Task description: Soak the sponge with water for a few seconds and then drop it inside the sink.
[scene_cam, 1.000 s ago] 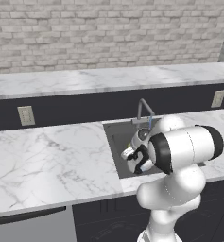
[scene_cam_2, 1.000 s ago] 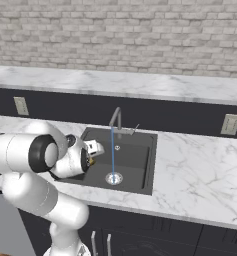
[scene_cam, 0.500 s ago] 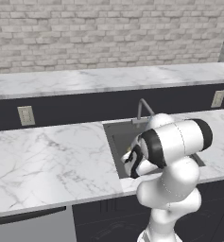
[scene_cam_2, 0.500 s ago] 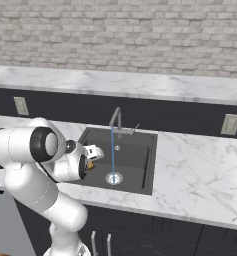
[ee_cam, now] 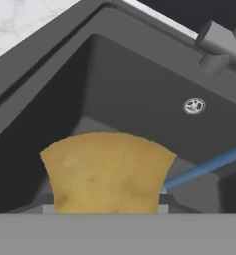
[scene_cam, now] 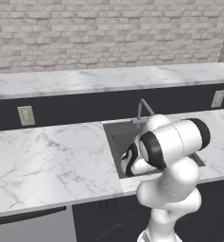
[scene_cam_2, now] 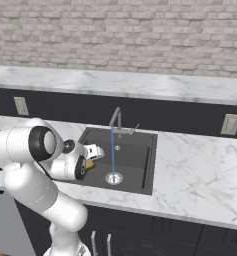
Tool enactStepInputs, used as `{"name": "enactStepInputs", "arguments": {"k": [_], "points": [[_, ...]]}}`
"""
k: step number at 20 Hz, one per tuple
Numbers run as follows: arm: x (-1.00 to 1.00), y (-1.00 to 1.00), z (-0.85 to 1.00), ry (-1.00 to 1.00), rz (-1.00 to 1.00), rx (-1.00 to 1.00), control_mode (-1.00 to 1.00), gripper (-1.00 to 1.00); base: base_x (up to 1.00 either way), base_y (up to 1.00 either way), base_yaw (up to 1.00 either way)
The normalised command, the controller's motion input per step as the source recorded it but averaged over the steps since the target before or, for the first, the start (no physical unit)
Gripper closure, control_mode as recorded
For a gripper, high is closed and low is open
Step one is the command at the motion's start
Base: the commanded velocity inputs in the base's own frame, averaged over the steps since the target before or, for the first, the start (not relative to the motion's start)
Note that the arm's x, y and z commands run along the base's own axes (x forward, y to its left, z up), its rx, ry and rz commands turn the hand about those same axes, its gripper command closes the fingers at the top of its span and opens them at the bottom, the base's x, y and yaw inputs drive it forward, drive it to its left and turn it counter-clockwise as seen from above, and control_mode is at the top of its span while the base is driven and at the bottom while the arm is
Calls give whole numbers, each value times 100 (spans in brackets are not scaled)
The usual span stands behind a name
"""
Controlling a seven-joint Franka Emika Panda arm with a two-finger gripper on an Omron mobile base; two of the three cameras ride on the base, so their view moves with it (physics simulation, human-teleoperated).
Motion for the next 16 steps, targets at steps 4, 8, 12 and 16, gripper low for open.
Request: {"name": "enactStepInputs", "arguments": {"k": [4, 8, 12, 16], "points": [[0, -38, 0, -4, -1, 0, -100, 100, 0, 0, 0], [0, -30, -4, 0, 0, 2, -100, 100, 0, 0, 0], [-2, -18, -16, 0, 0, 5, -100, 100, 0, 0, 0], [-10, -1, -9, 0, 0, 5, -100, 100, 0, 0, 0]]}}
